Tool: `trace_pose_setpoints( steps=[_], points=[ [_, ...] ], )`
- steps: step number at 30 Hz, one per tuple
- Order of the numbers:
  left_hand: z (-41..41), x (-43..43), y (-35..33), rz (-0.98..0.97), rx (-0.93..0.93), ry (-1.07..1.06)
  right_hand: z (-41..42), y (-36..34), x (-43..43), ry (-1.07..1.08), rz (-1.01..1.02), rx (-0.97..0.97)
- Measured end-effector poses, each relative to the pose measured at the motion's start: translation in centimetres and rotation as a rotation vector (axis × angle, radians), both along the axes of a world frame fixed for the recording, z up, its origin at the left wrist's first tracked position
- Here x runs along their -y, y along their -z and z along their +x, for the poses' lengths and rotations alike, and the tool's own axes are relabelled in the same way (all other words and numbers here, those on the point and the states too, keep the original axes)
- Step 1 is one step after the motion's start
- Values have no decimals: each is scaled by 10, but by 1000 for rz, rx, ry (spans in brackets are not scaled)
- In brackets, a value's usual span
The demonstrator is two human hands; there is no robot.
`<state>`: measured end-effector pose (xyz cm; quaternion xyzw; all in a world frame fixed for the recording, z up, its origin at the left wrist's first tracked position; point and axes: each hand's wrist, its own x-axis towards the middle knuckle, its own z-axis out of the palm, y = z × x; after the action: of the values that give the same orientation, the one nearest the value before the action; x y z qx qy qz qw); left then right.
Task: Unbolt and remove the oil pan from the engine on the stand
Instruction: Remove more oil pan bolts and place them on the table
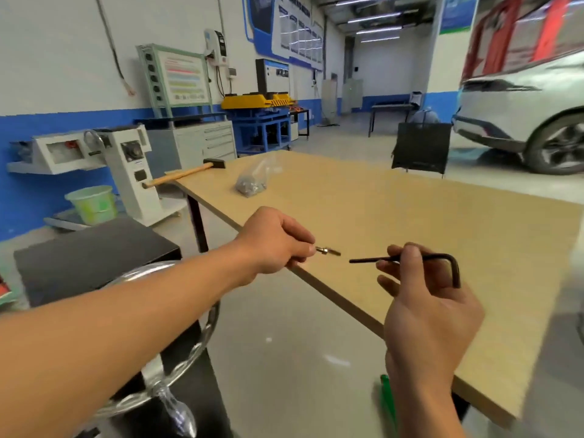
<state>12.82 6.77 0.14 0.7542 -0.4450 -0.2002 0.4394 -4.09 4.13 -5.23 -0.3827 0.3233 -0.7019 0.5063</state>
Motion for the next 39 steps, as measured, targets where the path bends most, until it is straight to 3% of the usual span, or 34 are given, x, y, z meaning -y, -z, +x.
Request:
trace_pose_setpoints(
  steps=[2,5,14,20,25,30,35,39],
  points=[
    [-3,32,16,41,176,35,-10,8,18,40,5,-41],
    [-4,65,37,79,298,84,-19,19,37,41,30,-63],
    [12,92,52,84,351,113,-24,26,48,-24,-22,-120],
    [10,63,37,114,419,146,-22,29,45,-55,-64,-141],
    [7,-22,-20,224,597,292,-7,6,11,-171,-190,-111],
    [2,-157,-80,199,637,330,41,-47,-80,-427,-572,-47],
    [2,-304,-124,65,799,132,98,-93,-179,-586,-961,-15],
    [10,-394,-135,65,810,-27,133,-92,-256,-746,-1094,50]
  ],
)
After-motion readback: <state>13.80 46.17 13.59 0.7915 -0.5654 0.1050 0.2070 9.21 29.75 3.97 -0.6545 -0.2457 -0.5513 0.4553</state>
